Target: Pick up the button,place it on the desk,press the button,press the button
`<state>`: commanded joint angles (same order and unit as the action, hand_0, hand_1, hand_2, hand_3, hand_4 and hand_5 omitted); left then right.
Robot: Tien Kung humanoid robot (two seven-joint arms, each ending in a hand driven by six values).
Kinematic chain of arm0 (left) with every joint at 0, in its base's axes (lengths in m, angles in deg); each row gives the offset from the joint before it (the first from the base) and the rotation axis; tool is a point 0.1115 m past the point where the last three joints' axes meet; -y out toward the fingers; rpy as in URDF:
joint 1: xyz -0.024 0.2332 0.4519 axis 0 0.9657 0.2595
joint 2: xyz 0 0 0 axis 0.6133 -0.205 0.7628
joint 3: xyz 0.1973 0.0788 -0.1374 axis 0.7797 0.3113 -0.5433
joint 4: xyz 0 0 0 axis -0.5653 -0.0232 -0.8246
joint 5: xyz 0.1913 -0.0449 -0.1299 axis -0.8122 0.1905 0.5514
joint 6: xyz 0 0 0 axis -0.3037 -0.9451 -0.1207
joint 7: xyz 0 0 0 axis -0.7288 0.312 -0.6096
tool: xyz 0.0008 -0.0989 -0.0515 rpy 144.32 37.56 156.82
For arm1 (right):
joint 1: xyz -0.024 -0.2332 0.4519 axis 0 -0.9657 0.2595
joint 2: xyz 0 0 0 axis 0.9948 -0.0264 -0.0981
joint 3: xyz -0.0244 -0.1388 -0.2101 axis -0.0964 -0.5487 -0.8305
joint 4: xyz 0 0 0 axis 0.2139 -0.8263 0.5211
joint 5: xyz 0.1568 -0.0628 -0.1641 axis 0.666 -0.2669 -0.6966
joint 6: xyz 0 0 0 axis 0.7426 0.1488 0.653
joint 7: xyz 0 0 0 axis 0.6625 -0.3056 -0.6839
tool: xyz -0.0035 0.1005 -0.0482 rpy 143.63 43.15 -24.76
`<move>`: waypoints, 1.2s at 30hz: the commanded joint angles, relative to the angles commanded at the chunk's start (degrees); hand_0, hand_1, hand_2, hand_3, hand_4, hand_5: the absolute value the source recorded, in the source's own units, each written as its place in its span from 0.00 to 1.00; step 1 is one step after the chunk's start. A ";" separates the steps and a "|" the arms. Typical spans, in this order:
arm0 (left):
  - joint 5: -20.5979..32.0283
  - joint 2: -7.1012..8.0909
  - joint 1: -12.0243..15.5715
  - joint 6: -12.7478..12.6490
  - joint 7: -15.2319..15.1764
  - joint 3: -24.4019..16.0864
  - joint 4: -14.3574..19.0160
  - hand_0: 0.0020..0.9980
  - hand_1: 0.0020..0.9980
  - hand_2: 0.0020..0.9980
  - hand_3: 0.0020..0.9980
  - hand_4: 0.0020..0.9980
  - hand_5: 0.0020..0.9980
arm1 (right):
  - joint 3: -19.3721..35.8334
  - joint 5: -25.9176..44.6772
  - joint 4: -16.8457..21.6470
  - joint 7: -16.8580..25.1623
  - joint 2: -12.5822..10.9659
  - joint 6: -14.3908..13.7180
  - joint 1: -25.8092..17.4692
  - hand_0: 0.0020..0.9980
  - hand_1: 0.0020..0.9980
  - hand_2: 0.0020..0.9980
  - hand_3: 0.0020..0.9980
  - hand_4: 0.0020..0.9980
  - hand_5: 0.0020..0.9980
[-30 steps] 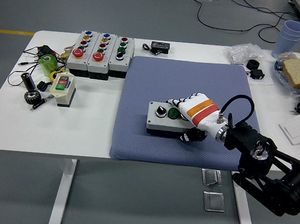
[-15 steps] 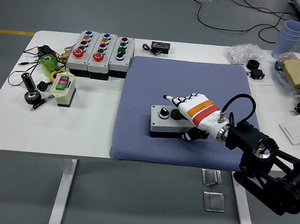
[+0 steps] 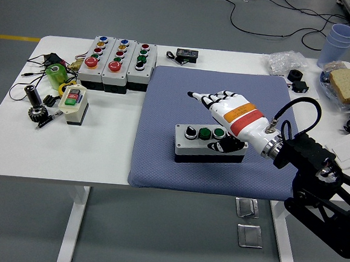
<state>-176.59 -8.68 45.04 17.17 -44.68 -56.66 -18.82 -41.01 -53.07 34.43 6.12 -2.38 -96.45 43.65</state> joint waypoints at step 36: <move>-1.19 -0.21 1.01 0.34 0.10 -0.12 0.00 0.65 0.61 0.60 0.57 0.31 0.86 | 2.10 8.47 4.67 -12.93 -5.98 5.63 -6.72 0.23 0.00 0.23 0.67 0.46 0.00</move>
<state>-177.78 -8.89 46.05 17.51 -44.58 -56.77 -18.82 -38.91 -44.59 39.10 -6.81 -8.36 -90.82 36.93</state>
